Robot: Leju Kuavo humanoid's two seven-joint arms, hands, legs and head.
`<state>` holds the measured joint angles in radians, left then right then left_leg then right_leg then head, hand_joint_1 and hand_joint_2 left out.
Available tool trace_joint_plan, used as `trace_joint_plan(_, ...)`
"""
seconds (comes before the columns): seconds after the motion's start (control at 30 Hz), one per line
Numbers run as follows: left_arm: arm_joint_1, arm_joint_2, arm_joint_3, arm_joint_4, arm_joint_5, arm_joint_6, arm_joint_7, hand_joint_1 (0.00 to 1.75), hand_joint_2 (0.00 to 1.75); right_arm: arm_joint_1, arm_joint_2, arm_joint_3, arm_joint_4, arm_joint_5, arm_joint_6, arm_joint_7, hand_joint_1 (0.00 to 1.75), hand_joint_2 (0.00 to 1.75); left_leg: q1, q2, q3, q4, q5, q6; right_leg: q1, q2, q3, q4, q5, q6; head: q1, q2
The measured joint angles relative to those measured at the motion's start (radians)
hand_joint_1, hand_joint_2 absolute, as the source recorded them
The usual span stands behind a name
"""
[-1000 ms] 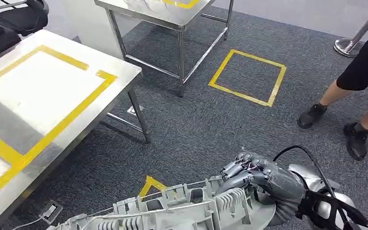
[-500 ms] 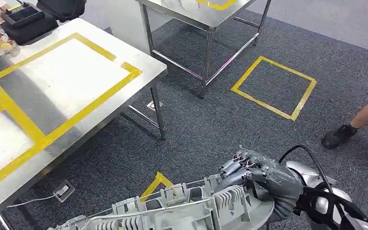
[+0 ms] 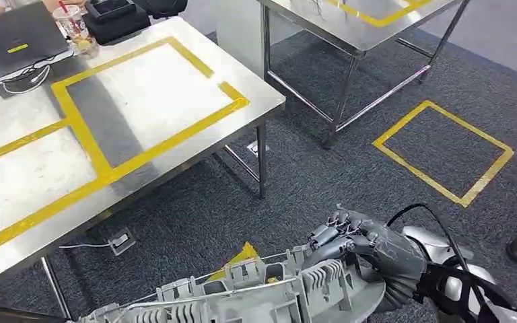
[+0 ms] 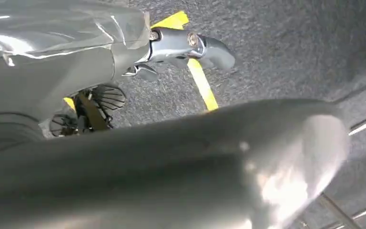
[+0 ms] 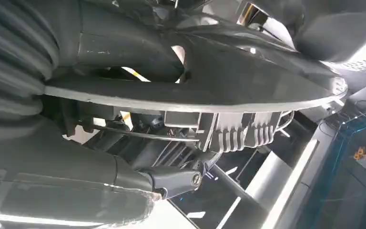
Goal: Take the parts from the cabinet and place them on the table.
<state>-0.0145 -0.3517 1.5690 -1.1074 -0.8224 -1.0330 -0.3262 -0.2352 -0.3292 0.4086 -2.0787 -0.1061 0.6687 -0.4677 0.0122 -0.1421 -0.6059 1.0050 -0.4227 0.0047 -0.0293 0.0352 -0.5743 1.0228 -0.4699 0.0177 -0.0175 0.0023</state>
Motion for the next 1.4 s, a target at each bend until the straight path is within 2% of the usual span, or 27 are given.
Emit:
trace_joint_plan(0.07,0.006,0.002,0.003,-0.001,0.007,0.001,0.002,0.00,0.00,-0.005,0.002,0.001,0.000,-0.003,0.003,0.005,1.75,1.75,0.004,0.008,-0.003,0.009,-0.006,-0.005,-0.008,-0.020,0.002,-0.003,0.004,-0.013,0.000,0.000)
trace_joint_plan(0.1,0.006,0.002,0.003,-0.002,0.011,0.002,0.002,0.00,0.00,-0.006,0.003,0.002,0.000,-0.005,0.004,0.006,1.75,1.75,-0.003,0.073,-0.014,0.038,-0.024,-0.010,-0.005,-0.027,0.006,-0.003,0.001,-0.019,-0.007,0.000)
trace_joint_plan(0.17,0.001,0.003,0.002,-0.003,0.015,0.002,0.006,0.00,0.00,-0.006,0.003,0.002,0.000,-0.009,0.004,0.007,1.75,1.75,0.000,0.129,-0.087,0.185,-0.102,-0.016,0.004,-0.047,0.008,-0.003,-0.004,-0.027,-0.011,0.000)
trace_joint_plan(0.23,0.002,0.002,0.002,-0.003,0.018,0.004,0.011,0.00,0.00,-0.006,0.003,0.003,0.000,-0.011,0.004,0.009,1.75,1.75,0.000,0.137,-0.165,0.334,-0.151,-0.016,0.011,-0.074,0.008,-0.003,-0.009,-0.033,-0.011,0.000)
trace_joint_plan(0.27,0.003,0.002,0.002,-0.003,0.021,0.006,0.013,0.00,0.00,-0.005,0.003,0.003,0.000,-0.012,0.004,0.011,1.75,1.75,0.000,0.137,-0.170,0.338,-0.139,-0.014,0.014,-0.086,0.010,-0.003,-0.011,-0.035,-0.012,0.000)
trace_joint_plan(0.33,0.004,0.002,0.002,-0.003,0.027,0.009,0.017,0.00,0.00,-0.007,0.004,0.004,0.000,-0.013,0.004,0.012,1.75,1.75,-0.004,0.144,-0.110,0.216,-0.067,0.000,0.024,-0.110,0.019,-0.003,-0.017,-0.042,-0.011,0.000)
trace_joint_plan(0.37,0.004,0.002,0.002,-0.003,0.028,0.011,0.019,0.00,0.00,-0.008,0.003,0.005,0.000,-0.014,0.004,0.014,1.75,1.75,-0.012,0.165,-0.056,0.117,-0.023,0.017,0.030,-0.122,0.025,-0.004,-0.021,-0.042,-0.012,0.000)
trace_joint_plan(0.4,0.004,0.003,0.002,-0.005,0.029,0.018,0.020,0.00,0.00,-0.010,0.004,0.005,0.000,-0.015,0.004,0.015,1.75,1.75,-0.027,0.214,-0.014,0.037,-0.005,0.039,0.031,-0.132,0.031,-0.005,-0.026,-0.043,-0.011,0.000)
trace_joint_plan(0.43,0.003,0.006,0.002,-0.009,0.029,0.020,0.021,0.00,0.00,-0.011,0.003,0.005,0.000,-0.015,0.004,0.017,1.75,1.75,-0.031,0.231,-0.012,0.032,-0.016,0.042,0.044,-0.143,0.032,-0.004,-0.030,-0.037,-0.008,0.000)
trace_joint_plan(0.57,0.005,0.003,0.002,-0.014,0.029,0.037,0.020,0.00,0.00,-0.014,0.005,0.008,-0.004,-0.011,-0.007,0.026,1.75,1.75,-0.033,0.178,-0.002,0.005,-0.005,0.050,0.044,-0.184,0.044,-0.015,-0.038,-0.024,-0.011,0.000)
trace_joint_plan(0.63,0.002,0.002,0.000,-0.014,0.034,0.037,0.018,0.00,0.00,-0.016,0.003,0.008,-0.009,-0.008,-0.012,0.030,1.75,1.75,-0.018,0.155,0.011,-0.016,0.010,0.050,0.030,-0.074,0.009,0.059,-0.072,-0.025,-0.010,0.000)
trace_joint_plan(0.67,-0.003,0.002,0.000,-0.014,0.034,0.037,0.018,0.00,0.00,-0.014,0.003,0.009,-0.009,-0.008,-0.013,0.030,1.75,1.75,-0.015,0.141,0.011,-0.016,0.010,0.050,0.028,-0.050,-0.029,0.135,-0.102,-0.027,-0.005,0.000)
trace_joint_plan(0.73,-0.007,-0.003,-0.001,-0.014,0.034,0.037,0.018,0.00,0.00,-0.009,0.000,0.010,-0.009,-0.008,-0.015,0.031,1.75,1.75,-0.014,0.109,0.011,-0.016,0.010,0.050,0.021,-0.039,-0.113,0.288,-0.150,-0.021,-0.005,0.000)
trace_joint_plan(0.77,-0.007,-0.004,-0.001,-0.014,0.034,0.037,0.018,0.00,0.00,-0.007,0.000,0.011,-0.009,-0.008,-0.015,0.032,1.75,1.75,-0.012,0.093,0.011,-0.015,0.010,0.049,0.016,-0.039,-0.132,0.311,-0.146,-0.012,-0.005,0.000)
trace_joint_plan(0.8,-0.007,-0.005,-0.001,-0.014,0.038,0.040,0.018,0.00,0.00,-0.005,0.000,0.011,-0.009,-0.008,-0.015,0.032,1.75,1.75,-0.008,0.076,0.013,-0.014,0.009,0.045,0.011,-0.039,-0.123,0.277,-0.122,0.002,-0.005,0.000)
trace_joint_plan(0.87,-0.007,-0.006,0.000,-0.014,0.047,0.054,0.026,0.00,0.00,-0.006,-0.001,0.012,-0.010,-0.008,-0.015,0.032,1.75,1.75,0.000,0.044,0.016,-0.004,0.002,0.032,-0.006,-0.025,-0.045,0.099,-0.034,0.038,-0.005,0.000)
trace_joint_plan(0.9,-0.007,-0.005,0.000,-0.014,0.049,0.057,0.028,0.00,0.00,-0.006,-0.001,0.013,-0.010,-0.008,-0.015,0.032,1.75,1.75,0.003,0.029,0.012,0.008,-0.005,0.022,-0.018,0.011,-0.009,0.014,-0.002,0.050,-0.004,0.000)
trace_joint_plan(0.93,-0.007,-0.003,0.000,-0.014,0.049,0.060,0.031,0.00,0.00,-0.006,-0.001,0.013,-0.009,-0.007,-0.015,0.032,1.75,1.75,-0.003,0.018,0.003,0.017,-0.011,0.011,-0.011,0.041,-0.013,0.024,-0.009,0.041,-0.001,0.000)
trace_joint_plan(0.97,-0.008,-0.003,0.000,-0.014,0.050,0.060,0.032,0.00,0.00,-0.004,0.000,0.015,-0.013,-0.008,-0.015,0.032,1.75,1.75,-0.002,0.010,-0.007,0.027,-0.013,0.007,-0.015,0.034,-0.011,0.019,-0.007,0.020,-0.002,0.000)
trace_joint_plan(1.07,-0.002,-0.002,0.002,-0.014,0.073,0.061,0.052,0.00,0.00,-0.008,-0.001,0.016,-0.014,-0.007,-0.015,0.036,1.75,1.75,0.006,-0.016,-0.015,0.021,-0.008,-0.005,-0.014,0.005,-0.011,0.019,-0.005,-0.005,-0.001,0.000)
trace_joint_plan(1.1,-0.002,0.000,0.002,-0.014,0.090,0.060,0.070,0.00,0.00,-0.010,-0.001,0.016,-0.014,-0.006,-0.016,0.037,1.75,1.75,0.005,0.009,-0.015,0.032,-0.015,-0.009,-0.013,-0.007,-0.007,0.017,-0.006,-0.008,0.000,0.000)
trace_joint_plan(1.17,-0.004,-0.001,0.002,-0.013,0.118,0.056,0.092,0.00,0.00,-0.010,0.001,0.018,-0.016,-0.005,-0.017,0.039,1.75,1.75,0.002,0.109,-0.071,0.141,-0.072,-0.018,-0.006,-0.027,-0.002,0.017,-0.011,-0.021,-0.012,0.000)
trace_joint_plan(1.23,-0.005,-0.001,0.001,-0.013,0.129,0.055,0.111,0.00,0.00,-0.009,0.000,0.018,-0.016,-0.005,-0.019,0.043,1.75,1.75,0.003,0.138,-0.160,0.306,-0.135,-0.019,0.003,-0.055,0.000,0.017,-0.016,-0.028,-0.013,0.000)
trace_joint_plan(1.27,-0.005,-0.001,0.001,-0.012,0.133,0.052,0.119,0.00,0.00,-0.008,0.000,0.019,-0.017,-0.005,-0.020,0.047,1.75,1.75,0.003,0.140,-0.184,0.345,-0.138,-0.017,0.007,-0.068,0.000,0.017,-0.018,-0.031,-0.012,0.000)
trace_joint_plan(1.33,-0.002,-0.001,0.001,-0.010,0.140,0.044,0.136,0.00,0.00,-0.007,0.001,0.020,-0.021,0.002,-0.027,0.053,1.75,1.75,0.000,0.141,-0.153,0.274,-0.084,-0.005,0.017,-0.093,0.005,0.017,-0.022,-0.036,-0.013,0.000)
trace_joint_plan(1.37,-0.002,-0.001,0.001,-0.010,0.143,0.039,0.142,0.00,0.00,-0.007,0.001,0.021,-0.026,0.007,-0.029,0.057,1.75,1.75,-0.007,0.149,-0.106,0.184,-0.041,0.009,0.024,-0.105,0.010,0.017,-0.026,-0.036,-0.013,0.000)
trace_joint_plan(1.4,-0.002,-0.001,0.001,-0.010,0.146,0.035,0.146,0.00,0.00,-0.007,0.001,0.021,-0.029,0.008,-0.030,0.059,1.75,1.75,-0.020,0.183,-0.053,0.091,-0.006,0.033,0.028,-0.117,0.015,0.014,-0.029,-0.040,-0.013,0.000)
